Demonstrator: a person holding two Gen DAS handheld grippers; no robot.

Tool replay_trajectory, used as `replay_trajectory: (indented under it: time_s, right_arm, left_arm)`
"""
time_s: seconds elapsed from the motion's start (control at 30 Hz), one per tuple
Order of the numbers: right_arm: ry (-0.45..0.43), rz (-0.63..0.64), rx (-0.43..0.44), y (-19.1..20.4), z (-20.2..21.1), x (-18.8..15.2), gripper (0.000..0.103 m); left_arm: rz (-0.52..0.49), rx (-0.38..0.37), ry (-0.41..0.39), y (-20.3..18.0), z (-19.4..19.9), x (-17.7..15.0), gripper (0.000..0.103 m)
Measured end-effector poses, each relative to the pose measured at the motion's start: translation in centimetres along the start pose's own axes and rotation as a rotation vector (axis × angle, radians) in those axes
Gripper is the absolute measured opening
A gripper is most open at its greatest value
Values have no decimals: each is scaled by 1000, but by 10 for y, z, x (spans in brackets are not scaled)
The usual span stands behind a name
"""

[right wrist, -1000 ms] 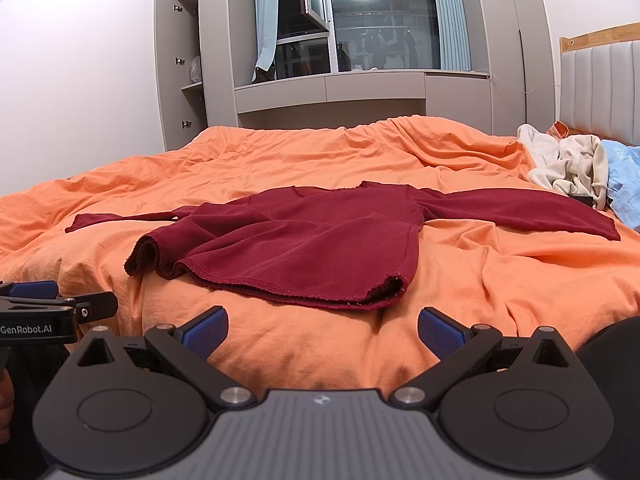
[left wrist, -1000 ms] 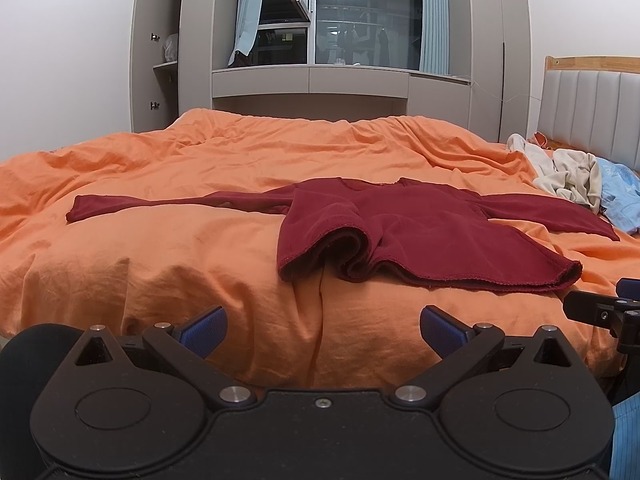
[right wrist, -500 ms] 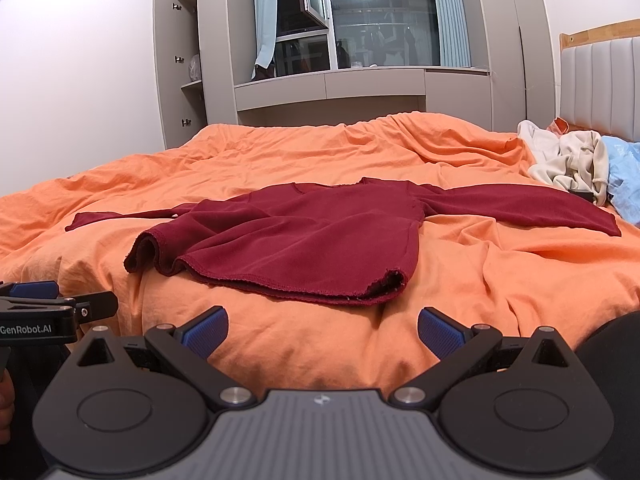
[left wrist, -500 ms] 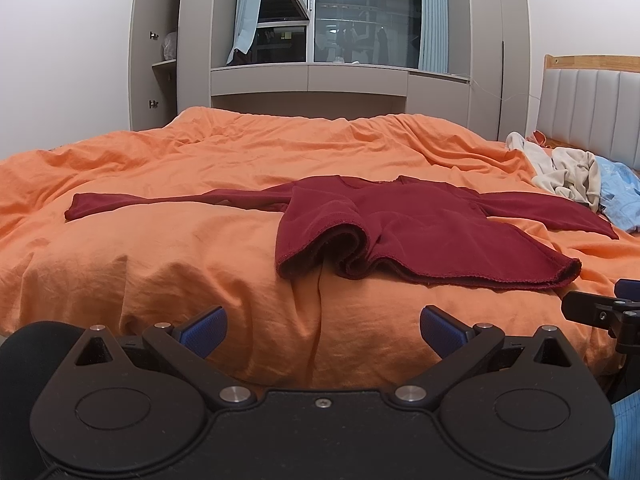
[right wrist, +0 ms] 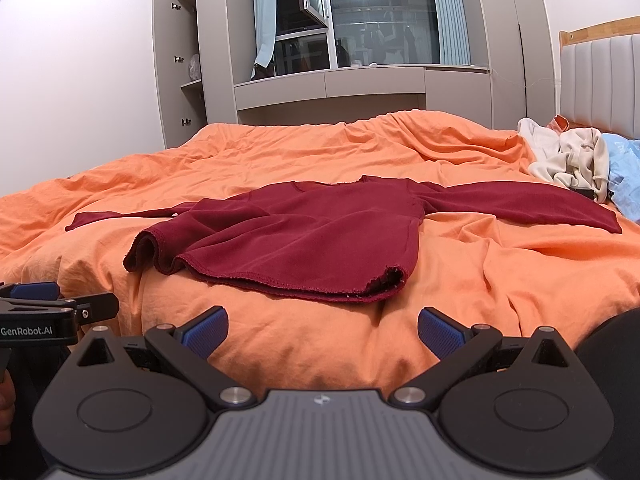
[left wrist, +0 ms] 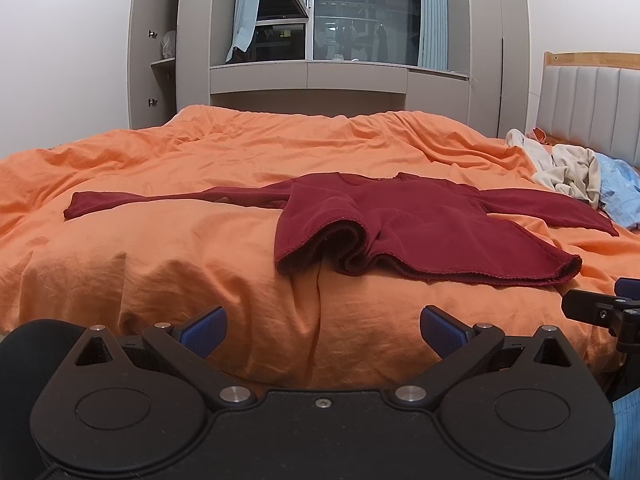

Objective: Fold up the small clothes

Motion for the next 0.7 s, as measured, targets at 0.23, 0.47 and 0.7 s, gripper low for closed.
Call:
replay_trajectory:
  time_s: [0.23,0.47,0.7]
  right_arm:
    - [11,-7,1,-3,-7,-1,103]
    - [30,-26,4,-6,-11,-3,103]
    - [33,-83,26,-14,-19,10,103]
  left_arm:
    - [-4,-3,8,-10,0,-6,102]
    - [-14,-6,31,-10,-3,4,102]
    - [-10,-33,55,-17,-15,18,102]
Point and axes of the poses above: each gripper's, at about its wrist camera, not at the fingertips, and z roughly against the way its jaws point, y to its left, x to its top, the point moved 10 cm from there along -z, roughly the way its jaws point, and after that the axes turned 11 degrees about -z, right-handed, at the moved point
